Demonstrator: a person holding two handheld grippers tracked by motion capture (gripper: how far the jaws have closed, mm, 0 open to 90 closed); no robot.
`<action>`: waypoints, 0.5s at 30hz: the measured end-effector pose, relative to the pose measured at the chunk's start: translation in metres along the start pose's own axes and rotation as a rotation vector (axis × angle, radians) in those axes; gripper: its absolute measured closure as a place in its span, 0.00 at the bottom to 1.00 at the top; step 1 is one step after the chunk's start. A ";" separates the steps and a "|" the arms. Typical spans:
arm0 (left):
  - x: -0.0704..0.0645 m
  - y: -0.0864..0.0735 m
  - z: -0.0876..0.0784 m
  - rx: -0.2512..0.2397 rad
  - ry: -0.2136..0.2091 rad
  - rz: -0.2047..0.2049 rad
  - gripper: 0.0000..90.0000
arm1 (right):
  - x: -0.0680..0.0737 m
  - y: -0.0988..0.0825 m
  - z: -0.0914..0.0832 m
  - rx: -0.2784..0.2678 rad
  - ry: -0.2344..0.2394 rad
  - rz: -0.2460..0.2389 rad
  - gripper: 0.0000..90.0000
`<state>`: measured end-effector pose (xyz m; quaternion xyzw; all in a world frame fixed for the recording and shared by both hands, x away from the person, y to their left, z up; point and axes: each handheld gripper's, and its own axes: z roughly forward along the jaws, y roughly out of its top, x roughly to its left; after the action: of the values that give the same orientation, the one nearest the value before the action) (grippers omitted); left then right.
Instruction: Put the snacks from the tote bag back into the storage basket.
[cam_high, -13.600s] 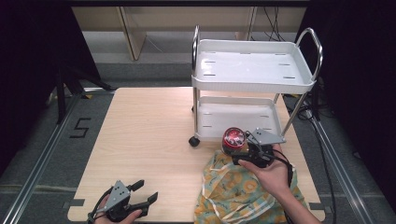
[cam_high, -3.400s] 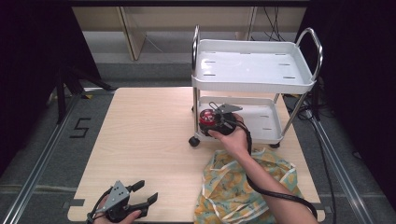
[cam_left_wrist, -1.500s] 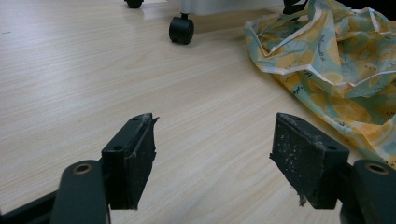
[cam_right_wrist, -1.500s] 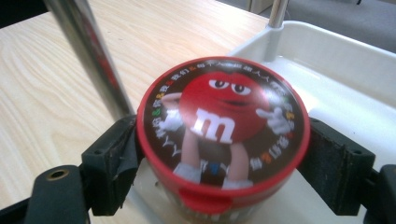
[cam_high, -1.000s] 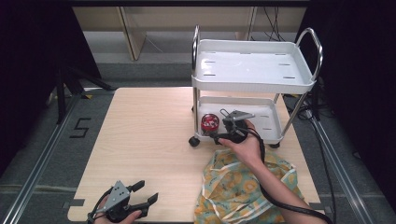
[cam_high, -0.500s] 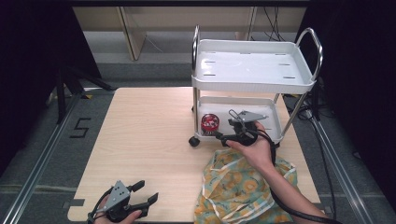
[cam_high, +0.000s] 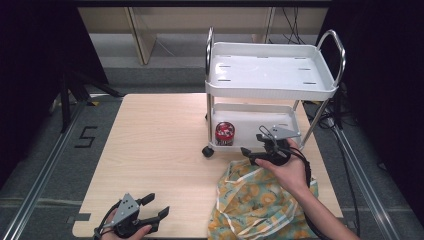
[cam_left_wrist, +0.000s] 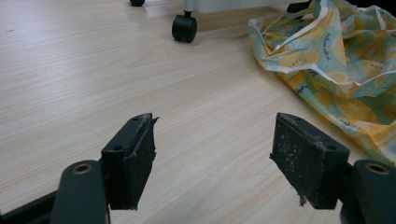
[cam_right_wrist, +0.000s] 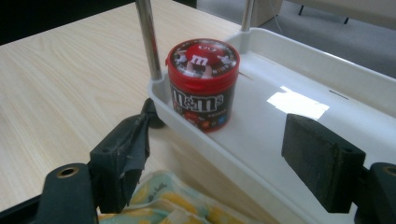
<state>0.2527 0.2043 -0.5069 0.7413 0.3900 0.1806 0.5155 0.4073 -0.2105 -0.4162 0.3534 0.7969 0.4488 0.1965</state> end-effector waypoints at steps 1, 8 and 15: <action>0.000 0.000 0.000 -0.001 0.001 -0.001 0.32 | 0.001 -0.002 -0.003 0.006 -0.003 0.013 0.27; 0.000 0.000 0.000 0.000 0.003 -0.003 0.32 | 0.002 -0.013 -0.016 0.003 -0.010 0.009 0.27; 0.000 0.000 0.000 0.002 0.005 0.002 0.32 | 0.004 -0.024 -0.028 0.008 -0.009 0.020 0.27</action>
<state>0.2526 0.2047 -0.5067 0.7417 0.3906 0.1824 0.5138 0.3781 -0.2321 -0.4219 0.3641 0.7943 0.4459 0.1941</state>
